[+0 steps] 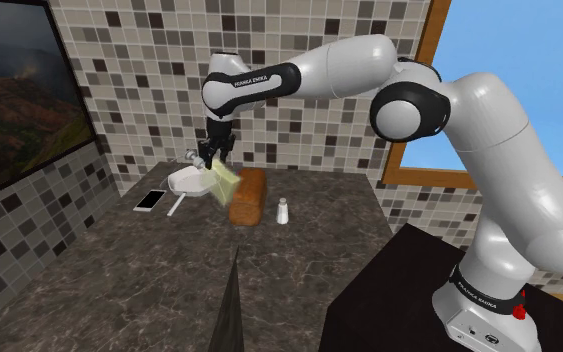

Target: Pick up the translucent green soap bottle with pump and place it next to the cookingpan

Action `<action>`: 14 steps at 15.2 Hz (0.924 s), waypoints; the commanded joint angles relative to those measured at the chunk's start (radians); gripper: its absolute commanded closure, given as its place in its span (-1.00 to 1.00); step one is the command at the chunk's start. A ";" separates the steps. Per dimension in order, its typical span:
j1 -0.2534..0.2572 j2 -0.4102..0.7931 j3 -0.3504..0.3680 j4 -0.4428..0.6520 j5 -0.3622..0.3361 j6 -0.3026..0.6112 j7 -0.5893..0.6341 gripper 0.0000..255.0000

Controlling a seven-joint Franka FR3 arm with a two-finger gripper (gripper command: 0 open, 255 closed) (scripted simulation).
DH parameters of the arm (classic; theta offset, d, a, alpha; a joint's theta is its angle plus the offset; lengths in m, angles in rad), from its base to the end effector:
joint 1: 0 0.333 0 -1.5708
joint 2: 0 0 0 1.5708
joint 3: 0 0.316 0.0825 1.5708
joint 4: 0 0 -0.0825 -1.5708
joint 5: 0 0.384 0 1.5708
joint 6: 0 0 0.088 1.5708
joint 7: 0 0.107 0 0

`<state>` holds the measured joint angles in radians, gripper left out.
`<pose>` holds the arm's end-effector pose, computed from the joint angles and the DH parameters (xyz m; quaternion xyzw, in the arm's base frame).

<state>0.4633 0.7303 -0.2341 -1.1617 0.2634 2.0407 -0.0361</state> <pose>0.7275 0.2392 0.3870 -0.9885 -0.1174 -0.0778 0.0547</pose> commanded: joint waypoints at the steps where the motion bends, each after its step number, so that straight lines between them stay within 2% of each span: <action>1: 0.003 0.006 0.002 -0.016 0.002 0.023 -0.001 1.00; 14: 0.003 0.065 0.015 -0.093 0.022 0.156 -0.024 1.00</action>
<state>0.4672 0.7912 -0.2200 -1.2487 0.2836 2.1868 -0.0574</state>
